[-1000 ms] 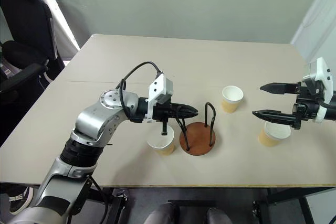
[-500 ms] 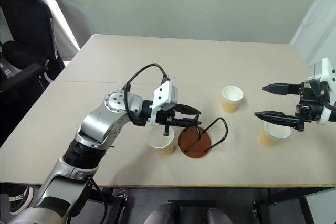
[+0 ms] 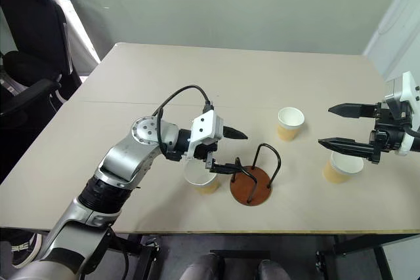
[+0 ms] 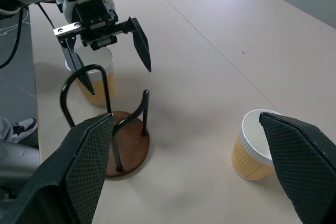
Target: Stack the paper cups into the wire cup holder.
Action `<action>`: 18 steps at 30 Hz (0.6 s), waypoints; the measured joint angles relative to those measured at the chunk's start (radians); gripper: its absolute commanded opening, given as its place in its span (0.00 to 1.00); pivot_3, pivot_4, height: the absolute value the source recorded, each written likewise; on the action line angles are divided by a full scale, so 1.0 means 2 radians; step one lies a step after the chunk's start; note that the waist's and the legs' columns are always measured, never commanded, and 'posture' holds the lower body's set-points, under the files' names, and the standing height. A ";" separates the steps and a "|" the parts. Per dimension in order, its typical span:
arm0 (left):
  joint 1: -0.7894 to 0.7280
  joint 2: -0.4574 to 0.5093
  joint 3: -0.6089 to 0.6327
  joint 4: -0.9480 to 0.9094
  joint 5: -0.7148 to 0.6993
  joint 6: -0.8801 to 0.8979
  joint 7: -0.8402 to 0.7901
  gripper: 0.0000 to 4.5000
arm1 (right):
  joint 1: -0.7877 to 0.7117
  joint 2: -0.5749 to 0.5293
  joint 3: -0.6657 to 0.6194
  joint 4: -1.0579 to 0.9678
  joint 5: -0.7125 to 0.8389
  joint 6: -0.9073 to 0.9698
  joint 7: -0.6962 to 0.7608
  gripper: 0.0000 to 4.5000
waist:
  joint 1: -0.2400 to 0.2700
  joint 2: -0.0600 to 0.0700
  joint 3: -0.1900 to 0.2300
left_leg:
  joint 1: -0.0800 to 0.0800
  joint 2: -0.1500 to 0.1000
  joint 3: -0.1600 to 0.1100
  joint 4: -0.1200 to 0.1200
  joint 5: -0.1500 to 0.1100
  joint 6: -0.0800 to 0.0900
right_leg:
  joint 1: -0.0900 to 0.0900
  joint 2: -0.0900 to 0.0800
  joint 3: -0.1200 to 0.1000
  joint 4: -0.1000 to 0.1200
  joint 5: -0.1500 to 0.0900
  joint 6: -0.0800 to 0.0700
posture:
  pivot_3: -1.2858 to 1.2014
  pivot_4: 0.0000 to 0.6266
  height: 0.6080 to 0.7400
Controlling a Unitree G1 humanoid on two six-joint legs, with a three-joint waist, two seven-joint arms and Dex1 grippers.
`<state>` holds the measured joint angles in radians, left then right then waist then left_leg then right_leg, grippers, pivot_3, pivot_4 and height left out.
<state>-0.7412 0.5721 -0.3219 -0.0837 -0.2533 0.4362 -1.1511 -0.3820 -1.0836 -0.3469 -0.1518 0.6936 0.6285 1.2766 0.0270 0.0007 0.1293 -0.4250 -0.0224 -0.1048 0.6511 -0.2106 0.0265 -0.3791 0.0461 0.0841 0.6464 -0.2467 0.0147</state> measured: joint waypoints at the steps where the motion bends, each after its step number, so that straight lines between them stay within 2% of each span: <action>1: -0.001 0.004 0.002 0.002 0.001 -0.001 -0.001 0.97 | 0.000 0.000 0.000 0.000 0.000 0.000 0.000 1.00 | 0.000 0.000 0.000 | 0.000 0.000 0.000 0.000 0.000 0.000 | 0.000 0.000 0.000 0.000 0.000 0.000 | 0.52 0.24 1.00; 5: -0.009 0.020 0.012 0.007 0.005 -0.015 -0.012 0.97 | 0.000 0.000 0.000 0.000 0.000 0.000 0.000 1.00 | 0.000 0.000 0.000 | 0.000 0.000 0.000 0.000 0.000 0.000 | 0.000 0.000 0.000 0.000 0.000 0.000 | 0.52 0.24 1.00; 9: -0.018 0.028 0.039 0.007 -0.022 -0.014 -0.035 0.97 | -0.002 0.000 0.001 0.000 0.000 0.000 0.001 1.00 | 0.000 0.000 0.000 | 0.000 0.000 0.000 0.000 0.000 0.000 | 0.000 0.000 0.000 0.000 0.000 0.000 | 0.52 0.24 1.00; 14: -0.036 0.073 0.075 0.007 -0.049 -0.007 -0.071 0.97 | -0.010 0.000 0.005 0.005 0.000 -0.001 0.001 1.00 | -0.001 0.000 0.000 | 0.000 0.000 0.000 0.000 0.000 0.000 | -0.001 0.000 0.000 0.000 0.000 -0.001 | 0.52 0.24 1.00; 18: -0.038 0.088 0.079 0.011 -0.050 -0.007 -0.085 0.97 | -0.016 0.000 0.011 0.012 -0.001 -0.004 0.001 1.00 | 0.000 0.000 0.000 | 0.000 0.000 0.000 0.000 -0.001 0.000 | -0.001 0.000 0.000 0.000 0.000 -0.001 | 0.52 0.24 1.00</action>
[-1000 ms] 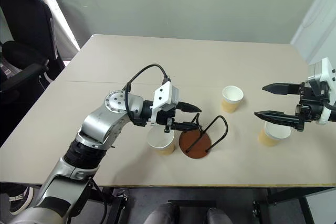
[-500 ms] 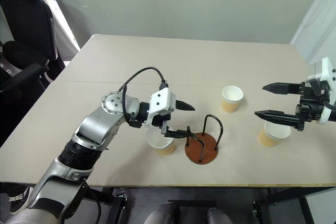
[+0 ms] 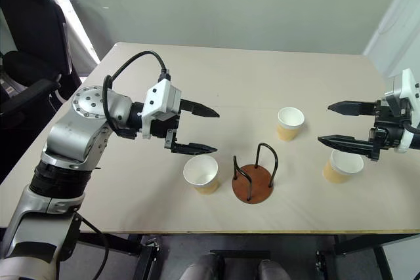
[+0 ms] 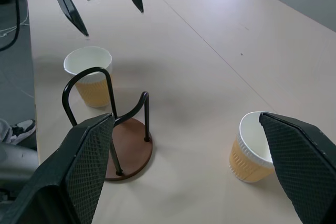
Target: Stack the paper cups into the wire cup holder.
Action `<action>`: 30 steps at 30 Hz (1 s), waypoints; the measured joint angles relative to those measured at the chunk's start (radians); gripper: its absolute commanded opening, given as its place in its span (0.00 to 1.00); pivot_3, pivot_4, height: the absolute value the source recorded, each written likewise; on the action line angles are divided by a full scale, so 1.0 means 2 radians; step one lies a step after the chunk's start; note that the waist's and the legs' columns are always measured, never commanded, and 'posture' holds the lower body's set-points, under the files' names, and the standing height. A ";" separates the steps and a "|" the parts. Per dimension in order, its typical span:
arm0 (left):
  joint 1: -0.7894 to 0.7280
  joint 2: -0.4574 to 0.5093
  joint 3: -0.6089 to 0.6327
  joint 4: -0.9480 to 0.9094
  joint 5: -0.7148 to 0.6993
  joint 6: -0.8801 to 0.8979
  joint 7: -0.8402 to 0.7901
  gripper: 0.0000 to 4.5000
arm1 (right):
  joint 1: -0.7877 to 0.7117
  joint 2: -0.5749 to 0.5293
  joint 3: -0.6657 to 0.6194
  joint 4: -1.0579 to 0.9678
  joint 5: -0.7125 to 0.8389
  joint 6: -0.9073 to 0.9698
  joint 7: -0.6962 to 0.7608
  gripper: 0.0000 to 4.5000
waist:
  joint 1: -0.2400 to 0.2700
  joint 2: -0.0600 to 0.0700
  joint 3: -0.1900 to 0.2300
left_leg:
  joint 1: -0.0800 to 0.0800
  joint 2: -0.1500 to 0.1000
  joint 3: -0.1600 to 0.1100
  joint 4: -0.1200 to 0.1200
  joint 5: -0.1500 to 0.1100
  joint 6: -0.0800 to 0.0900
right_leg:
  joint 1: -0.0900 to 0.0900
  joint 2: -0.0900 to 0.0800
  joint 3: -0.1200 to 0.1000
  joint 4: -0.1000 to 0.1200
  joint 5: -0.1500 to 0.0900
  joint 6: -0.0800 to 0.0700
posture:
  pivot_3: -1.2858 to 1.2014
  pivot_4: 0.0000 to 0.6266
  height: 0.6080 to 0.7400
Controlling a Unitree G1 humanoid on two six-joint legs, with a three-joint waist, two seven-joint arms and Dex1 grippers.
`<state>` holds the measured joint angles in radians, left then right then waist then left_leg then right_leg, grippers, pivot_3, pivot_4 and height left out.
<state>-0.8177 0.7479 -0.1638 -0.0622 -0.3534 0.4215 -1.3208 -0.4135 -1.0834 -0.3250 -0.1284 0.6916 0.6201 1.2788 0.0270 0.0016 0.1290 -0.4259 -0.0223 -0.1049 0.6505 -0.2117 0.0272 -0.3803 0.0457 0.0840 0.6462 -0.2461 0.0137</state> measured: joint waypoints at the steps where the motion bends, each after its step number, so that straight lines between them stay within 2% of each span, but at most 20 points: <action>1: 0.000 0.000 0.000 0.002 0.000 0.000 0.000 0.97 | -0.001 0.000 0.001 0.000 0.000 0.000 0.000 1.00 | 0.000 0.000 0.000 | 0.000 0.000 0.000 0.000 0.000 0.000 | 0.000 0.000 0.000 0.000 0.000 0.000 | 0.52 0.24 1.00; 5: -0.001 0.021 0.021 0.000 -0.021 0.019 -0.007 0.97 | 0.000 -0.001 0.009 -0.001 -0.003 -0.001 0.007 1.00 | -0.002 0.000 0.000 | -0.001 0.000 0.000 0.000 0.000 0.000 | -0.001 0.000 0.000 0.000 0.000 0.000 | 0.52 0.24 1.00; 9: 0.028 0.109 0.079 -0.039 -0.084 0.068 -0.060 0.97 | 0.026 -0.030 0.009 -0.001 -0.012 -0.003 0.029 1.00 | -0.005 0.000 0.000 | -0.003 0.000 0.000 -0.001 0.001 -0.002 | -0.004 0.000 0.000 0.000 0.000 -0.001 | 0.52 0.24 1.00; 11: 0.048 0.131 0.092 -0.054 -0.097 0.077 -0.076 0.97 | 0.033 -0.039 0.009 0.001 -0.022 -0.010 0.039 1.00 | -0.006 0.001 0.000 | -0.002 0.000 0.000 -0.001 0.000 -0.002 | -0.003 0.000 0.000 0.000 0.000 -0.002 | 0.52 0.24 1.00; 19: 0.085 0.149 0.072 -0.101 -0.108 0.088 -0.097 0.97 | 0.037 -0.066 0.078 0.014 -0.106 -0.062 0.050 1.00 | -0.005 0.001 0.000 | -0.002 0.001 0.000 -0.001 0.000 -0.001 | -0.004 0.000 0.000 0.000 0.001 -0.003 | 0.52 0.24 1.00; 25: 0.112 0.184 0.123 -0.090 -0.124 0.091 -0.097 0.97 | 0.049 -0.074 0.130 0.037 -0.182 -0.099 0.041 1.00 | -0.009 0.001 0.000 | -0.001 0.002 0.000 -0.001 0.000 -0.002 | -0.004 0.001 -0.001 0.001 0.002 -0.004 | 0.52 0.24 1.00; 30: 0.138 0.188 0.140 -0.092 -0.128 0.095 -0.086 0.97 | 0.057 -0.071 0.154 0.047 -0.215 -0.112 0.035 1.00 | -0.008 0.001 0.000 | -0.001 0.002 0.001 -0.001 0.000 -0.002 | -0.004 0.001 -0.001 0.001 0.002 -0.005 | 0.52 0.24 1.00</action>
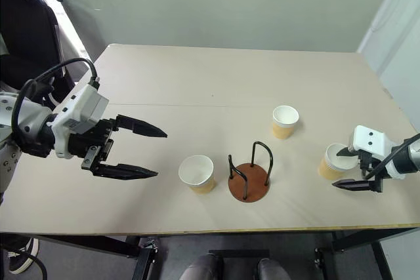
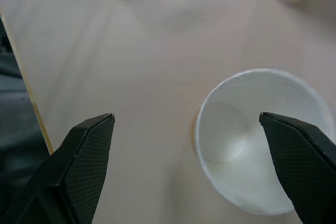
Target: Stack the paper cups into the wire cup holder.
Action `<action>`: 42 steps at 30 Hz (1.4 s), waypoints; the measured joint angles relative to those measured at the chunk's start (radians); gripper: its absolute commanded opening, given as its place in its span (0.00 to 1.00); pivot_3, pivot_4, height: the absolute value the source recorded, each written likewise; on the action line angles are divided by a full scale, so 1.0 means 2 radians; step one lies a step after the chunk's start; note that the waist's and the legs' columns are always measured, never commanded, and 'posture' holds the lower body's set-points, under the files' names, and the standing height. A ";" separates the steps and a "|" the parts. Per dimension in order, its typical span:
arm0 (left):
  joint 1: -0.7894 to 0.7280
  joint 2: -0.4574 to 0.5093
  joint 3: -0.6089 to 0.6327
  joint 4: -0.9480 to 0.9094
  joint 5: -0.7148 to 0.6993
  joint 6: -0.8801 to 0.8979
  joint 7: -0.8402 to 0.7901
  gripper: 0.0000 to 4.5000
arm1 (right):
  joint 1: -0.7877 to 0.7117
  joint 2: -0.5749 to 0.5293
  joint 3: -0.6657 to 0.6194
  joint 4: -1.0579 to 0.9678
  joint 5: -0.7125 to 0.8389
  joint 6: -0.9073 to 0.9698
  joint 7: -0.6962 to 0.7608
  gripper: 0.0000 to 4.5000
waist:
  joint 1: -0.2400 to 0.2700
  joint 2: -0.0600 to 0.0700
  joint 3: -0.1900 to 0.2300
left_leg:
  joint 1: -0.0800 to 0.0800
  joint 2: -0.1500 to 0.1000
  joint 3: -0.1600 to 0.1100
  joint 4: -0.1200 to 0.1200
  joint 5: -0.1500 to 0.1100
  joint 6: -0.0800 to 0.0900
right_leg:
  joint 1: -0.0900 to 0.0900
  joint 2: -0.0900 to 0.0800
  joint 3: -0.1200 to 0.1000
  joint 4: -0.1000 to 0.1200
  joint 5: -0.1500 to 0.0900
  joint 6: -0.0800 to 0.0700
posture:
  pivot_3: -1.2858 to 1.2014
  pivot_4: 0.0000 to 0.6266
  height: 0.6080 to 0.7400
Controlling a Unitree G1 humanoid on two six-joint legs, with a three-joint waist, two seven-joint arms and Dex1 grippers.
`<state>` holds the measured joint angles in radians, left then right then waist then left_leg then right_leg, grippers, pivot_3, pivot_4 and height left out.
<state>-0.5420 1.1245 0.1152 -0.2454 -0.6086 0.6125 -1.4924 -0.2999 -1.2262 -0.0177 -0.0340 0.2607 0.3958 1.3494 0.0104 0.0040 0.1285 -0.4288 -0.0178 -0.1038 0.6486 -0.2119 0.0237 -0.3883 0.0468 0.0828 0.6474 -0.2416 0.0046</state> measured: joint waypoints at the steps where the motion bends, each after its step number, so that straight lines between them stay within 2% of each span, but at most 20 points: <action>1: 0.002 0.000 0.000 -0.003 -0.001 0.001 0.004 0.97 | 0.000 0.001 0.003 0.002 -0.006 -0.002 -0.001 1.00 | 0.000 0.000 0.000 | 0.000 0.000 0.000 0.000 0.000 0.000 | 0.000 0.000 0.000 0.000 0.000 0.000 | 0.52 0.24 1.00; 5: 0.010 0.000 0.011 -0.018 -0.014 0.006 0.016 0.97 | -0.015 0.016 0.030 0.023 -0.040 -0.017 -0.014 1.00 | -0.001 0.000 0.000 | 0.000 0.000 0.000 0.000 0.000 0.000 | 0.000 0.000 0.000 0.000 0.000 0.000 | 0.52 0.24 1.00; 8: 0.017 0.005 0.017 -0.024 -0.019 0.011 0.022 0.97 | -0.024 0.023 0.047 0.038 -0.059 -0.026 -0.018 0.87 | -0.001 0.000 0.000 | 0.000 0.000 0.000 0.000 0.000 0.000 | 0.000 0.000 0.000 0.000 0.000 0.000 | 0.52 0.24 1.00; 11: 0.024 0.008 0.019 -0.028 -0.020 0.012 0.029 0.97 | -0.040 0.027 0.054 0.050 -0.065 -0.034 -0.016 0.64 | -0.001 0.000 0.000 | 0.000 0.001 0.000 0.000 0.000 0.000 | 0.000 0.000 0.000 0.000 0.001 -0.001 | 0.52 0.24 1.00; 18: 0.029 0.010 0.020 -0.028 -0.020 0.012 0.039 0.97 | -0.060 0.037 0.060 0.060 -0.072 -0.042 -0.004 0.05 | 0.000 0.000 0.000 | 0.000 0.001 0.001 0.000 0.000 0.000 | -0.001 0.000 0.000 0.000 0.001 -0.001 | 0.52 0.24 1.00; 19: 0.030 0.010 0.020 -0.028 -0.019 0.011 0.040 0.97 | -0.062 0.037 0.060 0.061 -0.071 -0.042 0.001 0.01 | 0.000 0.000 0.000 | 0.000 0.001 0.001 0.000 0.000 0.000 | -0.001 0.000 0.000 0.000 0.001 -0.001 | 0.52 0.24 1.00; 24: 0.045 0.010 0.025 -0.028 -0.019 0.008 0.045 0.97 | -0.081 0.040 0.051 0.047 -0.015 -0.024 0.044 0.01 | -0.002 0.001 0.000 | 0.000 0.001 0.001 -0.001 0.000 -0.001 | -0.001 0.000 0.000 0.000 0.000 -0.001 | 0.52 0.24 1.00; 30: 0.057 0.013 0.038 -0.026 -0.019 0.001 0.051 0.97 | -0.283 0.067 -0.014 0.024 0.099 0.034 0.062 0.01 | -0.005 0.001 0.001 | -0.001 0.003 0.002 -0.002 0.001 -0.002 | -0.003 0.001 0.000 0.001 0.000 -0.004 | 0.52 0.24 1.00; 33: 0.059 0.013 0.040 -0.027 -0.019 0.001 0.052 0.97 | -0.343 0.108 -0.009 0.000 0.128 0.057 0.061 0.01 | -0.007 0.001 0.000 | -0.001 0.004 0.002 -0.002 0.001 -0.002 | -0.004 0.002 -0.001 0.001 0.000 -0.005 | 0.52 0.24 1.00; 37: 0.059 0.012 0.040 -0.030 -0.019 -0.001 0.055 0.97 | -0.353 0.155 0.041 -0.051 0.149 0.079 0.073 0.01 | -0.006 0.001 0.000 | -0.001 0.004 0.002 -0.002 0.001 -0.003 | -0.004 0.002 -0.001 0.002 0.000 -0.006 | 0.52 0.24 1.00; 42: 0.060 0.009 0.039 -0.032 -0.019 -0.001 0.063 0.97 | -0.330 0.168 0.101 -0.066 0.113 0.056 0.085 0.01 | -0.005 0.001 0.000 | -0.004 0.004 0.002 -0.001 0.002 -0.003 | -0.006 0.002 -0.002 0.002 0.000 -0.006 | 0.52 0.24 1.00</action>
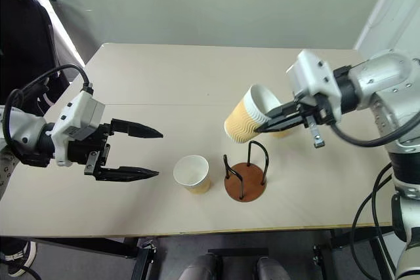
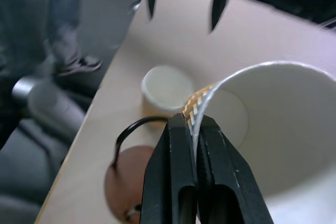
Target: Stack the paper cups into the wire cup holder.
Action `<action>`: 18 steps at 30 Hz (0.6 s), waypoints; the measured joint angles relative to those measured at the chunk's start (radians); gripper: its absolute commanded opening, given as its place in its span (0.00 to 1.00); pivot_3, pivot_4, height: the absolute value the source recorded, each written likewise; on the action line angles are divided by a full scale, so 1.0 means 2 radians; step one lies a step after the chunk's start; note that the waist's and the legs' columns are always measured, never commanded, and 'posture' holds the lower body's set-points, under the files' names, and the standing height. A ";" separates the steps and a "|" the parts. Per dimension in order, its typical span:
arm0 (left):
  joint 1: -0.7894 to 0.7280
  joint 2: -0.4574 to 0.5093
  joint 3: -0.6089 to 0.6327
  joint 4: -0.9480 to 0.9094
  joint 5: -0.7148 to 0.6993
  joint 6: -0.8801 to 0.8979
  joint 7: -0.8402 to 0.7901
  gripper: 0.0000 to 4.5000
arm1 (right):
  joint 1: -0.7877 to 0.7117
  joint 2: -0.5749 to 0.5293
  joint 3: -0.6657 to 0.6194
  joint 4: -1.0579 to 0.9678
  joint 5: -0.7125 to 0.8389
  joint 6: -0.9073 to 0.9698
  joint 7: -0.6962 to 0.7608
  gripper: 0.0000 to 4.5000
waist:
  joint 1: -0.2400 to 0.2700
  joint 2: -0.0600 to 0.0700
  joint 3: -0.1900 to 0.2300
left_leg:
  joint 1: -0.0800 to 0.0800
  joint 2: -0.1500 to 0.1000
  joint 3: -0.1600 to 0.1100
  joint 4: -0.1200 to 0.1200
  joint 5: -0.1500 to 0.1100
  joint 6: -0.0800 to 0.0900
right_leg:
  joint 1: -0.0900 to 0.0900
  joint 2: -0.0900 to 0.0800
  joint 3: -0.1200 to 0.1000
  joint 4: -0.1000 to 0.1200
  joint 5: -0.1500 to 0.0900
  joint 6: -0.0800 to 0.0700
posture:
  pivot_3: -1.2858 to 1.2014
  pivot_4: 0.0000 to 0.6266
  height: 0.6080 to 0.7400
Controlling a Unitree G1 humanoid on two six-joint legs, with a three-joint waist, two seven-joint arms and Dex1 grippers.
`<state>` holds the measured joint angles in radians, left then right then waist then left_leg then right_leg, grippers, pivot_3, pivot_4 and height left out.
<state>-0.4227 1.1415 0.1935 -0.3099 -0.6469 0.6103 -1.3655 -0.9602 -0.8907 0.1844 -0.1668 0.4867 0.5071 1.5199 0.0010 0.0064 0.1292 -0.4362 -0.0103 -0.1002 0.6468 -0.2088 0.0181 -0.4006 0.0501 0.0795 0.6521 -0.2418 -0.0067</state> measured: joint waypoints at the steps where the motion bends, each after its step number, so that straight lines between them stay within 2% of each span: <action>1: 0.001 0.000 0.000 -0.001 0.000 0.000 0.001 0.97 | 0.003 0.000 0.004 0.000 -0.001 -0.002 0.005 0.01 | 0.000 0.000 0.000 | 0.000 0.000 0.000 0.000 0.000 0.000 | 0.000 0.000 0.000 0.000 0.000 0.000 | 0.52 0.24 1.00; 17: 0.026 0.004 0.005 -0.022 -0.003 0.001 0.012 0.97 | 0.036 0.002 0.036 -0.018 -0.042 -0.032 0.031 0.01 | -0.001 0.000 0.000 | 0.001 0.001 0.001 0.000 0.002 -0.003 | -0.002 0.000 0.000 0.006 0.000 -0.003 | 0.52 0.24 1.00; 18: 0.027 0.004 0.005 -0.022 -0.003 0.002 0.012 0.97 | 0.036 0.003 0.037 -0.018 -0.045 -0.032 0.031 0.04 | -0.001 0.000 0.000 | 0.001 0.001 0.001 0.000 0.002 -0.003 | -0.002 0.000 0.000 0.006 0.000 -0.003 | 0.52 0.24 1.00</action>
<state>-0.3689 1.1503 0.2039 -0.3547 -0.6531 0.6140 -1.3420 -0.8885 -0.8849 0.2578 -0.2027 0.3974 0.4428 1.5820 -0.0009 0.0063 0.1292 -0.4347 -0.0090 -0.0990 0.6463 -0.2042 0.0124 -0.4055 0.0506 0.0796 0.6638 -0.2422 -0.0127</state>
